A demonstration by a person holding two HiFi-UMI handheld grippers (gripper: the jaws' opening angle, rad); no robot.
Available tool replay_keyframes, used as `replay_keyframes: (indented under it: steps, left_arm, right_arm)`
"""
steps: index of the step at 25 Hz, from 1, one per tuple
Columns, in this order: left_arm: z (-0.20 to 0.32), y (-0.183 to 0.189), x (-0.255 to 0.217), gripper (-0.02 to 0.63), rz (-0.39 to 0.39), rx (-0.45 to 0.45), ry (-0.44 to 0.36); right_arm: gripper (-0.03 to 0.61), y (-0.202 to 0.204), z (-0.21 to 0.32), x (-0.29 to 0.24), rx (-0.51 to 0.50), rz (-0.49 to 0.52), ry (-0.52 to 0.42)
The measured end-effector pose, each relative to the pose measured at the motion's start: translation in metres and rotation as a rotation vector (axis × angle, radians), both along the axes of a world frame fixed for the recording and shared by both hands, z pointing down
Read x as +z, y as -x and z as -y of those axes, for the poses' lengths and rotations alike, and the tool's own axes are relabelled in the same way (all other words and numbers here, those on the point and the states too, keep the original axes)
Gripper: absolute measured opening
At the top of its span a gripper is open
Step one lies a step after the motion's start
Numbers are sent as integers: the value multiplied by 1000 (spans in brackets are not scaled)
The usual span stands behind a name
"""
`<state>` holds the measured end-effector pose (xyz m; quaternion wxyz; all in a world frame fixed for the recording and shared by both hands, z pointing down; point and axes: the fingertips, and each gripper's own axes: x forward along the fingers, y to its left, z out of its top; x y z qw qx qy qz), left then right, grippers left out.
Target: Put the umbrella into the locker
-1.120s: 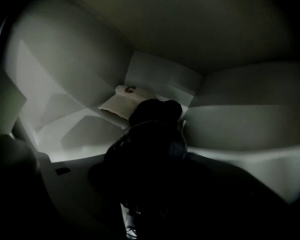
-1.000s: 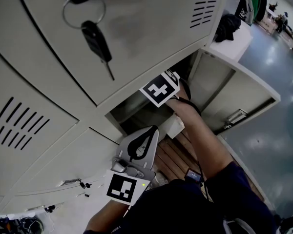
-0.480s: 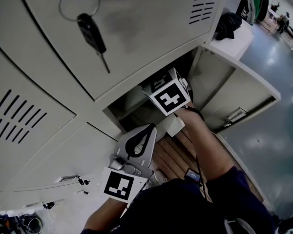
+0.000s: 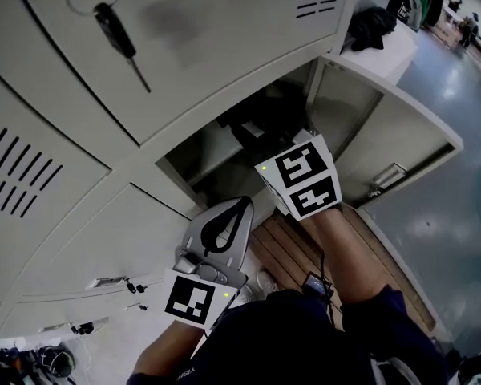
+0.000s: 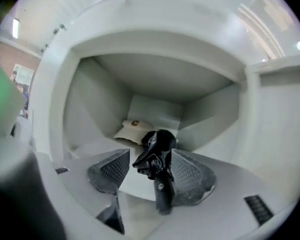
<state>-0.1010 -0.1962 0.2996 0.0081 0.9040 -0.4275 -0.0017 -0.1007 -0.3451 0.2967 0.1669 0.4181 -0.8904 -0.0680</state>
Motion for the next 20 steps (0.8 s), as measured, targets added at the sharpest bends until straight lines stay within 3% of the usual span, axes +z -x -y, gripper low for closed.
replay_keyframes:
  steps: [6, 12, 20]
  left_arm:
    - [-5, -5, 8, 2, 31, 9, 13]
    - [-11, -9, 13, 2, 33, 24, 33]
    - [-16, -12, 23, 3, 62, 48, 49]
  right_arm:
    - [153, -17, -40, -11, -20, 112, -79]
    - [43, -33, -71, 5, -37, 208, -66]
    - [8, -40, -98, 37, -65, 220, -4]
